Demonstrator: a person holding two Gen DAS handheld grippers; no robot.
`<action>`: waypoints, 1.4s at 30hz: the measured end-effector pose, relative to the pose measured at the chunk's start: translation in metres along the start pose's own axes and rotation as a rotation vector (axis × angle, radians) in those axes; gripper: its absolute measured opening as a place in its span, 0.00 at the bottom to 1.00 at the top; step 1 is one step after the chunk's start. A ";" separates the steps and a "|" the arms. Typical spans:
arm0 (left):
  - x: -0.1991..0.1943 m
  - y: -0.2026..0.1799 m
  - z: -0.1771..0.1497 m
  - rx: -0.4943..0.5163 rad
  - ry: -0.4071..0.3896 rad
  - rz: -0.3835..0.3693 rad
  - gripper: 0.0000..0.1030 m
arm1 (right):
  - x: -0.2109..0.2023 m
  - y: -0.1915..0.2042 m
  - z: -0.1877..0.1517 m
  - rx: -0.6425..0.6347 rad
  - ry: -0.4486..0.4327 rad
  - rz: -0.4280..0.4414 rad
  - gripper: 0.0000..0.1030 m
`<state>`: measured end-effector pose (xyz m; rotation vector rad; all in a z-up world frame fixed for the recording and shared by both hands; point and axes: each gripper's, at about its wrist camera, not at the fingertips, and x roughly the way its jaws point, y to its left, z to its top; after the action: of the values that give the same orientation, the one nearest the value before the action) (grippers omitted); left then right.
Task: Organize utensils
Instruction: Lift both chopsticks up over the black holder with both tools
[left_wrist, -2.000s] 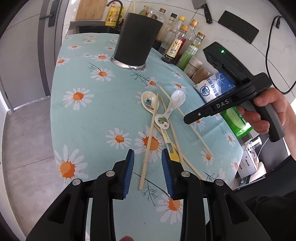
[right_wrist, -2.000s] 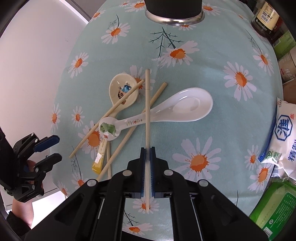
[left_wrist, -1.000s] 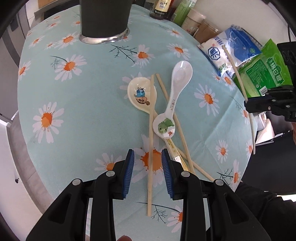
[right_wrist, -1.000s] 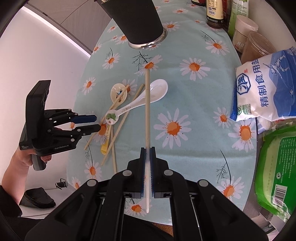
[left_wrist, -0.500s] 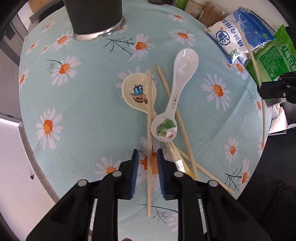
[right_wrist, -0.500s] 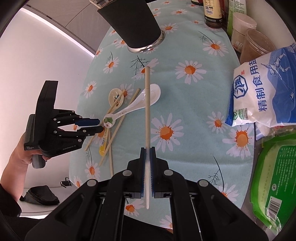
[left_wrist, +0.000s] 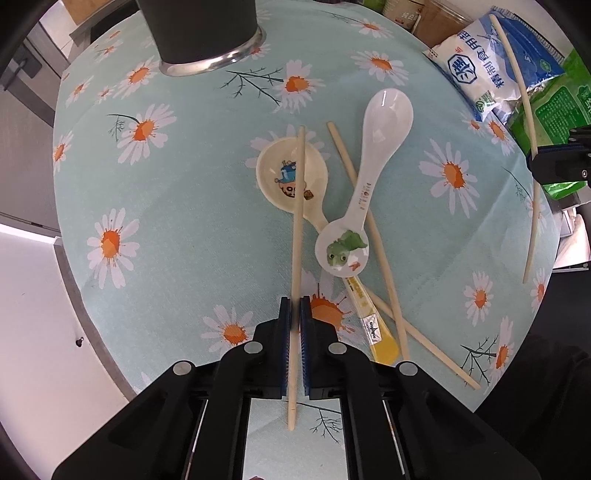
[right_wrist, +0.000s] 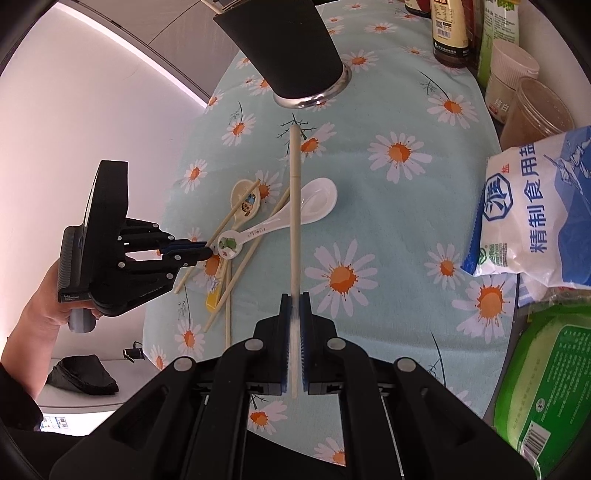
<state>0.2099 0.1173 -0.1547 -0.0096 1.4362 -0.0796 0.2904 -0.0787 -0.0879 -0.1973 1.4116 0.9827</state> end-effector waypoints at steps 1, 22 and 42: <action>-0.002 0.002 -0.002 -0.005 -0.004 0.003 0.04 | 0.000 0.000 0.001 -0.003 0.001 0.002 0.06; -0.079 0.051 -0.004 -0.343 -0.382 -0.142 0.04 | 0.007 0.024 0.057 -0.086 -0.039 0.088 0.06; -0.152 0.072 0.065 -0.381 -0.800 -0.242 0.04 | -0.036 0.036 0.153 -0.104 -0.343 0.150 0.06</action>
<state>0.2575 0.1960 0.0008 -0.4782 0.6270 0.0044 0.3838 0.0265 -0.0083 0.0033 1.0735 1.1548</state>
